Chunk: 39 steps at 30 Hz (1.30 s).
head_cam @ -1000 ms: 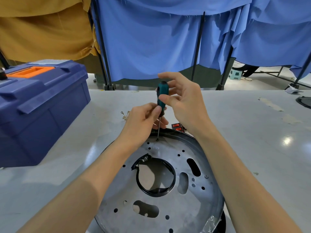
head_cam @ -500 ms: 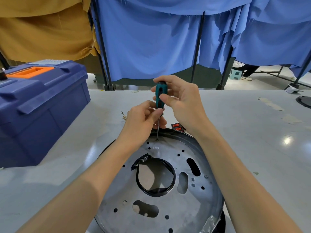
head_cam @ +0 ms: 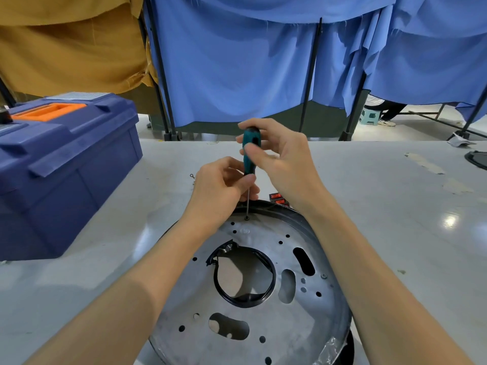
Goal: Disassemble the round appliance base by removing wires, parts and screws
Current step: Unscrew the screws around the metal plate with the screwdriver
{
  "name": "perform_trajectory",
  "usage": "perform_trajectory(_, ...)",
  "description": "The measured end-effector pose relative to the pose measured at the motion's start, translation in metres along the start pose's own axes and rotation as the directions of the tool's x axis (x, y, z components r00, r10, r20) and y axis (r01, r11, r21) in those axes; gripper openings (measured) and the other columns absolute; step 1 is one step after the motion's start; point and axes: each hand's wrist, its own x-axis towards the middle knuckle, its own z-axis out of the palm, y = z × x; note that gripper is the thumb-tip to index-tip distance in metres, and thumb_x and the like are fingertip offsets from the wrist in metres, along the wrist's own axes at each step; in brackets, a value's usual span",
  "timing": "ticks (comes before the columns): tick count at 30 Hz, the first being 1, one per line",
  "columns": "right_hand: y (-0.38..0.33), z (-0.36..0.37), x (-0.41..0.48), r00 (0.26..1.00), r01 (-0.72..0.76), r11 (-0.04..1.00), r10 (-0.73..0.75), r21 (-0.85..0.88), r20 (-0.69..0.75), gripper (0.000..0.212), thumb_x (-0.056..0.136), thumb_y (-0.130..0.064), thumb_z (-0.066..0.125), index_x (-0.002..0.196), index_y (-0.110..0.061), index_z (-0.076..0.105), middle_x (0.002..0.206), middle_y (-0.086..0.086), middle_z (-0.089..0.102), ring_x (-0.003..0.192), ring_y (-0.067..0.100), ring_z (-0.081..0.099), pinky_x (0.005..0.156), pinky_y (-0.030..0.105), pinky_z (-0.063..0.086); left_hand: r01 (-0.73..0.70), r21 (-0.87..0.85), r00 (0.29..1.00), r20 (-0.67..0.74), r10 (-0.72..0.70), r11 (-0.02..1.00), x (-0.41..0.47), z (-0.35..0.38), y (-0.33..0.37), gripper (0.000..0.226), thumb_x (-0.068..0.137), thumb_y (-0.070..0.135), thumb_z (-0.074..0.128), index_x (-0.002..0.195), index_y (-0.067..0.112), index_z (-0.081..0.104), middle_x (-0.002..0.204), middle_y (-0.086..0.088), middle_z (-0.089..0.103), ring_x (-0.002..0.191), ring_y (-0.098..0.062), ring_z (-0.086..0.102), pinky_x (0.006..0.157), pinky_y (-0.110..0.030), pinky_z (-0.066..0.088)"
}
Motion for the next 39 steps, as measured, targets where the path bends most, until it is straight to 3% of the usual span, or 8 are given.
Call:
perform_trajectory(3, -0.0004, 0.0028, -0.0008, 1.000, 0.017, 0.998, -0.017, -0.055, -0.008, 0.029, 0.086, -0.013, 0.071, 0.114, -0.022, 0.067, 0.106, -0.001, 0.064, 0.095, 0.010, 0.059, 0.080, 0.024, 0.054, -0.019, 0.012, 0.999, -0.028, 0.019, 1.000, -0.0002, 0.0007, 0.0001, 0.019, 0.083, 0.009, 0.074, 0.089, 0.008, 0.056, 0.072, -0.009, 0.072, 0.067, -0.027, 0.071, 0.070, -0.041, 0.058)
perform_trajectory(10, 0.0001, -0.0034, 0.0015, 1.000, 0.019, 0.999, -0.018, 0.032, -0.015, 0.031, 0.090, 0.008, 0.056, 0.116, -0.006, 0.062, 0.099, 0.011, 0.069, 0.088, 0.020, 0.068, 0.081, 0.024, 0.056, -0.007, -0.037, 0.999, 0.034, 0.008, 0.999, -0.0006, 0.0011, 0.0015, 0.011, 0.096, 0.003, 0.054, 0.096, 0.010, 0.062, 0.073, -0.005, 0.072, 0.069, -0.022, 0.072, 0.065, -0.025, 0.055)
perform_trajectory(16, 0.0012, 0.0033, -0.0012, 1.000, 0.022, 0.997, -0.023, -0.068, -0.008, 0.027, 0.086, -0.016, 0.072, 0.111, -0.024, 0.066, 0.103, 0.000, 0.058, 0.091, 0.013, 0.057, 0.080, 0.027, 0.053, -0.043, 0.054, 0.999, -0.016, 0.044, 0.998, -0.0001, -0.0002, 0.0021, 0.026, 0.081, 0.016, 0.076, 0.101, 0.008, 0.060, 0.073, -0.004, 0.072, 0.069, -0.020, 0.071, 0.073, -0.036, 0.058)
perform_trajectory(22, 0.0002, -0.0022, 0.0021, 0.999, 0.010, 1.000, -0.010, -0.002, -0.033, 0.035, 0.085, 0.005, 0.064, 0.116, -0.010, 0.061, 0.097, 0.010, 0.067, 0.087, 0.023, 0.066, 0.081, 0.035, 0.056, -0.011, -0.046, 0.998, 0.054, 0.013, 0.999, 0.0000, 0.0015, 0.0021, 0.015, 0.095, 0.002, 0.056, 0.098, 0.014, 0.065, 0.075, 0.001, 0.073, 0.074, -0.019, 0.073, 0.071, -0.030, 0.059)
perform_trajectory(29, 0.0018, 0.0017, 0.0004, 1.000, 0.027, 0.998, -0.026, -0.062, 0.016, 0.029, 0.088, -0.016, 0.069, 0.115, -0.025, 0.066, 0.107, -0.001, 0.061, 0.091, 0.009, 0.057, 0.076, 0.014, 0.050, -0.021, 0.053, 0.998, -0.050, 0.023, 0.998, 0.0009, 0.0004, 0.0031, 0.031, 0.075, 0.021, 0.081, 0.092, 0.009, 0.058, 0.072, 0.001, 0.068, 0.067, -0.022, 0.072, 0.069, -0.040, 0.059)
perform_trajectory(33, 0.0028, -0.0018, 0.0018, 0.999, 0.012, 0.999, -0.013, -0.035, -0.040, 0.037, 0.087, -0.004, 0.066, 0.121, -0.020, 0.062, 0.099, 0.003, 0.067, 0.089, 0.018, 0.062, 0.078, 0.023, 0.054, -0.028, -0.012, 0.999, 0.030, 0.029, 1.000, -0.0005, 0.0009, 0.0039, 0.006, 0.095, 0.012, 0.059, 0.097, 0.013, 0.064, 0.076, -0.002, 0.073, 0.073, -0.022, 0.072, 0.069, -0.034, 0.059)
perform_trajectory(35, 0.0028, -0.0022, 0.0026, 0.999, -0.005, 1.000, 0.005, 0.010, -0.036, 0.032, 0.089, 0.004, 0.060, 0.116, -0.013, 0.060, 0.100, 0.010, 0.069, 0.091, 0.024, 0.065, 0.081, 0.029, 0.055, -0.024, -0.010, 0.999, 0.036, 0.024, 1.000, -0.0007, 0.0002, 0.0034, 0.016, 0.098, 0.005, 0.051, 0.098, 0.014, 0.064, 0.076, -0.002, 0.073, 0.074, -0.021, 0.072, 0.068, -0.029, 0.058)
perform_trajectory(39, 0.0021, 0.0019, 0.0014, 1.000, 0.009, 0.999, -0.009, -0.035, 0.002, 0.025, 0.089, -0.010, 0.066, 0.112, -0.018, 0.062, 0.108, 0.002, 0.063, 0.095, 0.011, 0.060, 0.076, 0.019, 0.052, -0.030, 0.017, 0.999, -0.020, 0.030, 0.999, 0.0002, -0.0002, 0.0021, 0.011, 0.088, 0.007, 0.068, 0.098, 0.006, 0.063, 0.076, -0.007, 0.071, 0.068, -0.023, 0.072, 0.069, -0.034, 0.058)
